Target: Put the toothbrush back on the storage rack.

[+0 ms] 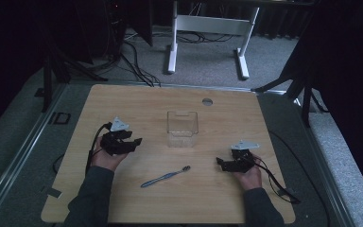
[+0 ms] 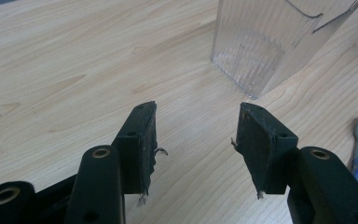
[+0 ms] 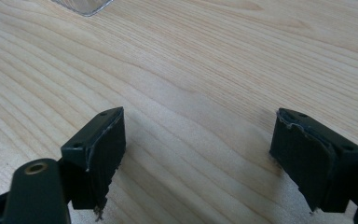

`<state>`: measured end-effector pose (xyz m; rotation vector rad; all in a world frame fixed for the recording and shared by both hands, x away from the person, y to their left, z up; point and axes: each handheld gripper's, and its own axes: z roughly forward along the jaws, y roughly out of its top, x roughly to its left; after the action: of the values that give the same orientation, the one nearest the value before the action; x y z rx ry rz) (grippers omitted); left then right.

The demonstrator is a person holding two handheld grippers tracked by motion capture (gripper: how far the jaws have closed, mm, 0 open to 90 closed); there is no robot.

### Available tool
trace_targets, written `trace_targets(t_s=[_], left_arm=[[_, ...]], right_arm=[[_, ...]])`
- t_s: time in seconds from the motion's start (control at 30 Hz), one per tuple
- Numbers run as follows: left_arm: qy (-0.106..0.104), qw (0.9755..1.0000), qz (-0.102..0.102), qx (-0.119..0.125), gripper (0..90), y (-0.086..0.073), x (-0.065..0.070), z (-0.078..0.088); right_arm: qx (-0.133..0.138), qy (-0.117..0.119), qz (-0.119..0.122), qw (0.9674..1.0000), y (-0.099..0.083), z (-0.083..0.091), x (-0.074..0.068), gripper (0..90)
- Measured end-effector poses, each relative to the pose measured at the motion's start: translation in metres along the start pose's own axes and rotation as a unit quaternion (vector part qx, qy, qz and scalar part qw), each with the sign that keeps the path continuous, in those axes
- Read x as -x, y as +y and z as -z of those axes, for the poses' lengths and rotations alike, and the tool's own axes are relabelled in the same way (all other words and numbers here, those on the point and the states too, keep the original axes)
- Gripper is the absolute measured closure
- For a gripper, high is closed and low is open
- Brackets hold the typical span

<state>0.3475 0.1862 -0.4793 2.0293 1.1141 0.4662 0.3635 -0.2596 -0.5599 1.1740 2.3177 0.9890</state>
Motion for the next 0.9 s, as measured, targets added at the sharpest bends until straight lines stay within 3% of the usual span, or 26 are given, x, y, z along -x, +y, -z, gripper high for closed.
trace_targets(t_s=[0.57,0.9], left_arm=[[-0.009,0.9998,-0.015,0.002,50.4,0.007,0.001,0.012],[-0.023,0.9990,-0.038,-0.010,52.5,0.012,0.010,0.015]], right_arm=[[0.000,-0.002,-0.002,1.0000,0.000,0.000,0.000,17.4],[0.000,-0.002,-0.002,1.0000,0.000,0.000,0.000,17.4]])
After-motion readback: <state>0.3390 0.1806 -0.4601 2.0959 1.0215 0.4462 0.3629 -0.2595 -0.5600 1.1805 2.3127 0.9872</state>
